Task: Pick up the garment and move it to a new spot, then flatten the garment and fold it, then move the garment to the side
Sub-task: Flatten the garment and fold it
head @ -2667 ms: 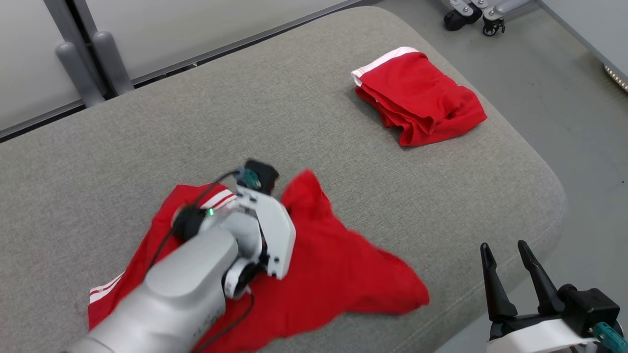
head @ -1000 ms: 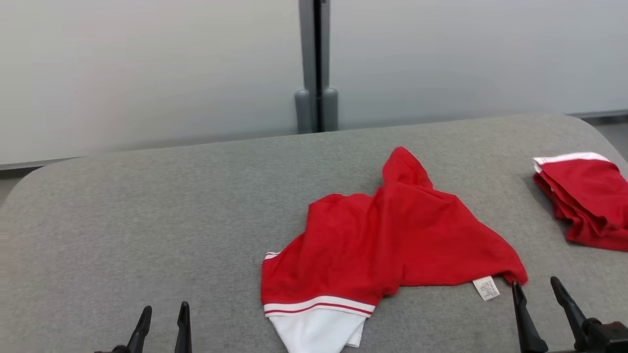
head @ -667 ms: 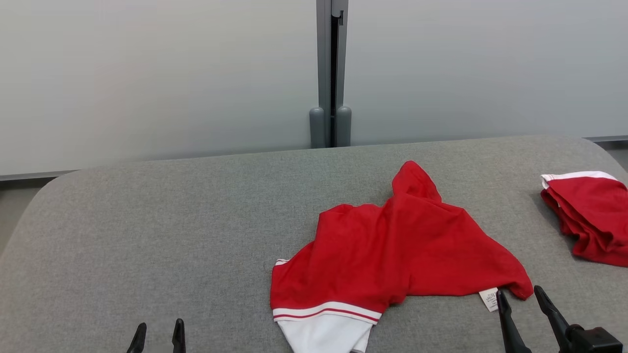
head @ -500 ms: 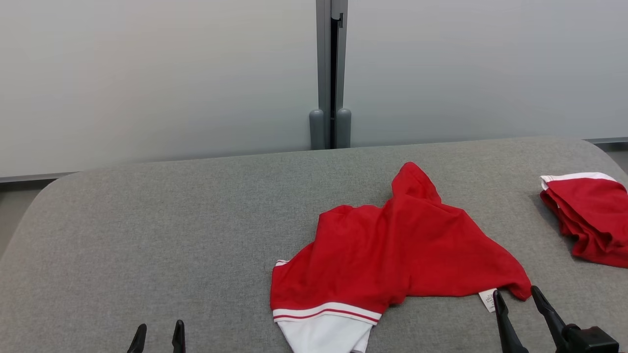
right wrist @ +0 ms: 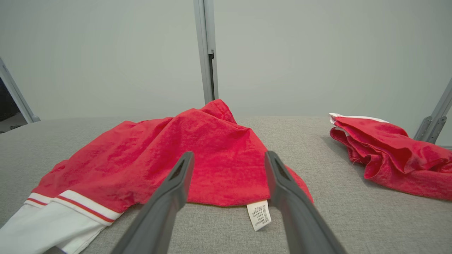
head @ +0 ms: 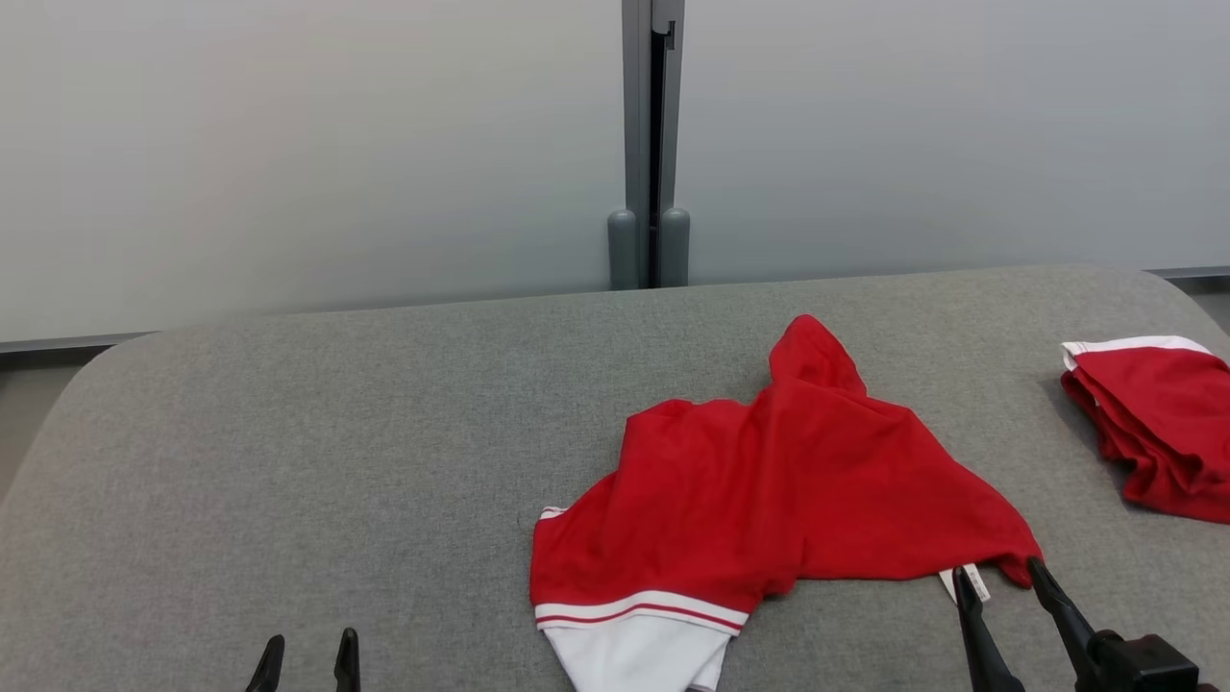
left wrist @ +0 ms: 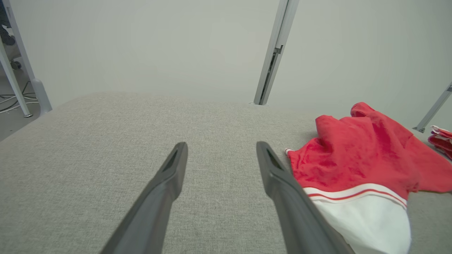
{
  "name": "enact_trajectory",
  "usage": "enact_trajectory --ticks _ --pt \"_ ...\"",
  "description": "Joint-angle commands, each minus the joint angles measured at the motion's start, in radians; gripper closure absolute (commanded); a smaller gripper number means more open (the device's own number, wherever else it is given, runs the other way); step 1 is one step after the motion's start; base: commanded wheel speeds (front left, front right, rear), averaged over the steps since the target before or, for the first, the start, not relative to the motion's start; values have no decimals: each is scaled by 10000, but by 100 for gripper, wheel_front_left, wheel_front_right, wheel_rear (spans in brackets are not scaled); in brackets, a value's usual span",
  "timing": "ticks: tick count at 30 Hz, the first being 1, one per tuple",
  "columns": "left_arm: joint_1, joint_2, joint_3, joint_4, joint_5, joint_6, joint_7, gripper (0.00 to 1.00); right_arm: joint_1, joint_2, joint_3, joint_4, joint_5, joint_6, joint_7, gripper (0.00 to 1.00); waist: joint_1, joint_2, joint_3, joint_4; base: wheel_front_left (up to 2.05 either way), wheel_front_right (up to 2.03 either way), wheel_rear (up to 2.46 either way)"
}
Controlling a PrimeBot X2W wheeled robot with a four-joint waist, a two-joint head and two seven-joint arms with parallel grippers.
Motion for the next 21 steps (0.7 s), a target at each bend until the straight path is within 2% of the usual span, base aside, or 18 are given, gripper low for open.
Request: enact_trajectory --ticks 1,4,7,10,16,21 --pt "-88 20 29 -7 39 -59 0 0 -56 -26 -18 20 -48 -3 -45 0 0 -1 13 -29 0 0 0" --pt "-228 14 -168 -135 -75 -80 0 0 -181 -46 31 9 26 -3 -46 0 0 -1 99 -119 0 0 0" --pt "-269 12 -663 97 -384 -124 32 0 -435 -339 -48 244 68 -3 -45 0 0 -1 243 -198 0 0 0" --pt "-549 29 -1261 303 -888 -160 984 0 -952 -748 -74 908 -17 -3 320 0 0 -1 476 -231 0 0 0" --pt "-835 26 -2083 -180 -2249 36 3272 0 -2032 -1414 -156 2008 -75 -3 1945 0 0 -1 1256 -148 0 0 0" --pt "-1098 22 -2423 -461 -2542 72 4079 0 -2635 -1584 -144 2512 49 -3 2525 0 0 -1 1895 -40 0 0 0"
